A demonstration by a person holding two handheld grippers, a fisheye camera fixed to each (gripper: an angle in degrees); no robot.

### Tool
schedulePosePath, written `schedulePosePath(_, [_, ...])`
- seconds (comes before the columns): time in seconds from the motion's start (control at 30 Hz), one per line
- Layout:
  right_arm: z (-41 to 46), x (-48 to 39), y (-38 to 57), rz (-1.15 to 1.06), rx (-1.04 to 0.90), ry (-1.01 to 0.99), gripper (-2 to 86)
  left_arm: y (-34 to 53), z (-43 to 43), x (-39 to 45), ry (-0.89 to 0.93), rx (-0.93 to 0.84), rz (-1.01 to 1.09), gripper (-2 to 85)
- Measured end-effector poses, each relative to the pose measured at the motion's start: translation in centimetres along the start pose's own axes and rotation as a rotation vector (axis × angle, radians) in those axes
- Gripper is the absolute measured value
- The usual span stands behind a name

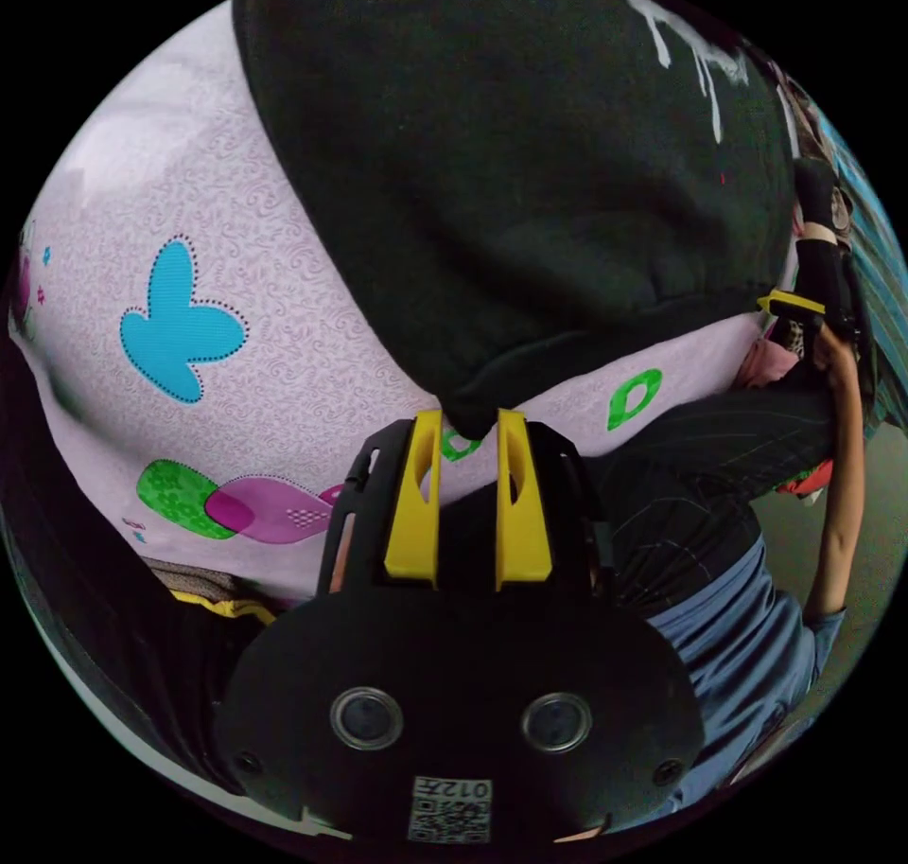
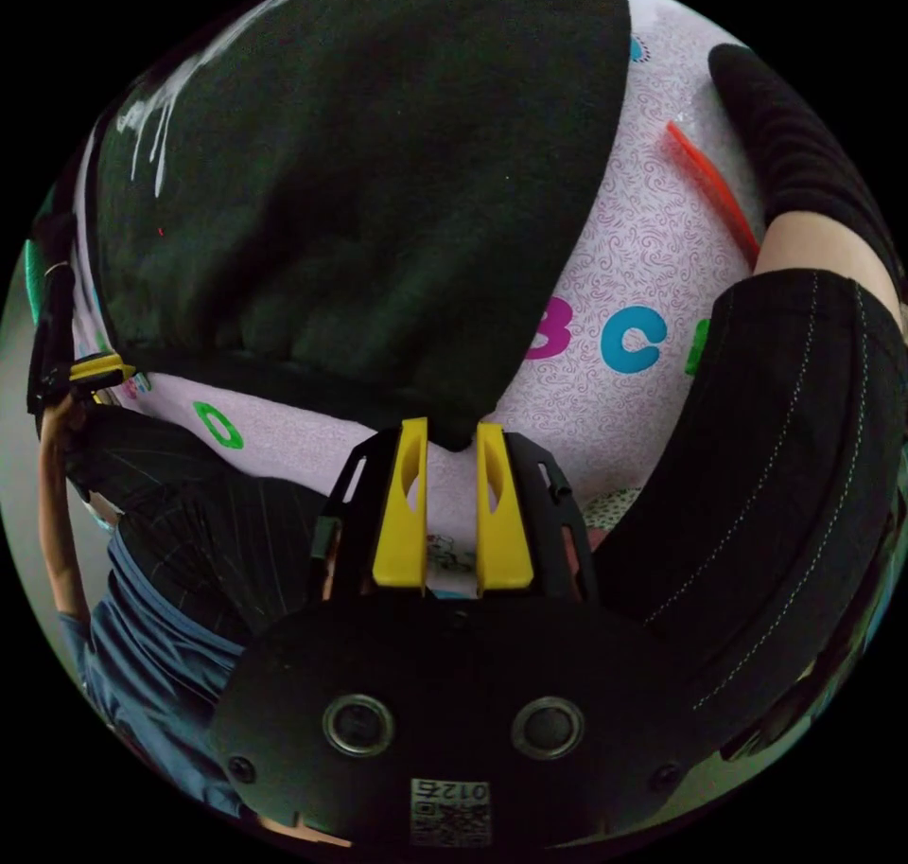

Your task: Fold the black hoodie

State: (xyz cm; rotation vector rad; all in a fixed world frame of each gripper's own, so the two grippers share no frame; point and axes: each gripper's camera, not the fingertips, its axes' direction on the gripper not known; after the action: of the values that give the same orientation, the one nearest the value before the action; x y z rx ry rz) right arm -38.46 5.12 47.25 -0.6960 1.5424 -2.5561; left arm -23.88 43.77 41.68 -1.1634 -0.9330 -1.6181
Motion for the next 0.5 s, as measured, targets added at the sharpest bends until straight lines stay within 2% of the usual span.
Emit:
schedulePosePath(0.07, [-0.4,0.9,0.0,-0.035,0.024,-0.019,1.8,0.5,-0.4,-0.3,-0.022,0.001,0.006,4.8])
schedulePosePath(0.2, [-1.5,2.0,0.2,-0.095,0.057,-0.016,0.0,3.1,-2.7,-1.4,0.031,0.059,0.070,2.4])
schedulePosePath(0.37, [-6.6,5.1,3.0,-0.179,0.282,-0.216,-0.6,8.0,-7.4,-2.1,0.042,0.190,0.193,1.0])
schedulePosePath(0.5, [-10.2,7.4,5.0,-0.218,0.359,-0.236,-0.8,12.8,-12.1,-3.8,0.071,0.326,0.238,0.6])
